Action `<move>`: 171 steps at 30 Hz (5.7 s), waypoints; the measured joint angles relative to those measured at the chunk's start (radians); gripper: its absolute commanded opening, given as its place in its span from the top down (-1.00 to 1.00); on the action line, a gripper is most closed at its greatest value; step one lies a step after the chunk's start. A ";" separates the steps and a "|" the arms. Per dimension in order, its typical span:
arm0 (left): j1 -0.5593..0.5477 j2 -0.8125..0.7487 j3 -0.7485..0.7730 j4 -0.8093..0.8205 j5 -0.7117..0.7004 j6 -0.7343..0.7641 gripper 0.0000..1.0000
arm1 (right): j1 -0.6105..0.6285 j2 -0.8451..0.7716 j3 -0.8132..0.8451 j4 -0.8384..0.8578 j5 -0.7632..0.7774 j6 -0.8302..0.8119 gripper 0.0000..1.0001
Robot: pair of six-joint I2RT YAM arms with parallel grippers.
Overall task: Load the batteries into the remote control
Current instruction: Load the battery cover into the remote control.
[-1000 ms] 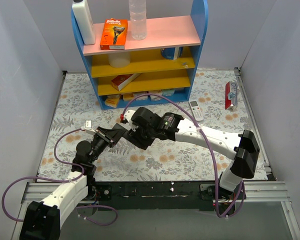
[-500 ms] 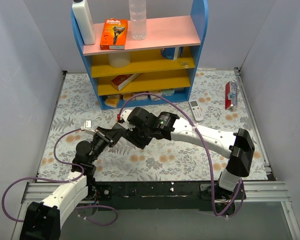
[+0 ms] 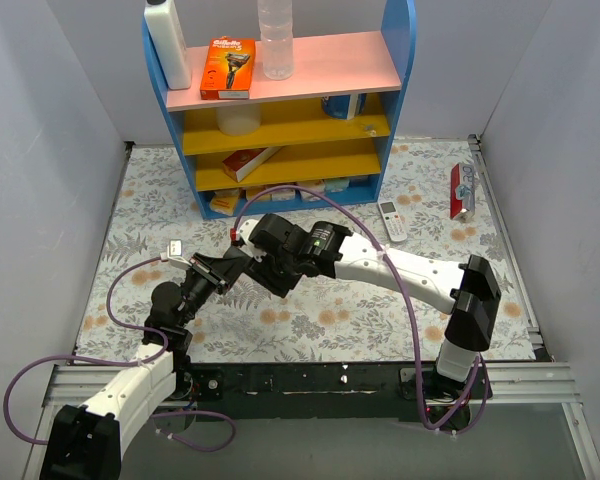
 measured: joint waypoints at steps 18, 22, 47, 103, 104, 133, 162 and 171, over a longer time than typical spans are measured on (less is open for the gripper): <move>0.000 -0.013 0.000 0.002 -0.003 0.010 1.00 | 0.007 0.049 0.076 -0.071 0.030 0.000 0.22; 0.000 -0.013 0.000 0.001 -0.004 0.013 1.00 | 0.007 0.054 0.081 -0.075 0.030 0.000 0.15; 0.000 0.030 0.000 0.076 -0.008 -0.009 1.00 | 0.007 0.074 0.137 -0.103 0.044 0.000 -0.30; -0.001 0.008 0.026 -0.105 0.161 -0.009 1.00 | 0.024 -0.311 -0.400 0.249 -0.309 -0.887 -0.25; -0.001 0.008 0.028 -0.106 0.162 -0.009 1.00 | 0.026 -0.307 -0.400 0.252 -0.305 -0.887 -0.25; 0.000 0.008 0.039 -0.135 0.163 0.035 1.00 | 0.070 -0.234 -0.418 0.319 -0.177 -0.882 -0.01; -0.004 -0.024 0.027 -0.126 0.040 0.100 1.00 | 0.078 -0.156 -0.407 0.409 -0.074 -0.801 0.07; -0.018 -0.030 0.020 -0.120 0.002 0.112 1.00 | 0.078 -0.156 -0.447 0.492 -0.035 -0.790 0.04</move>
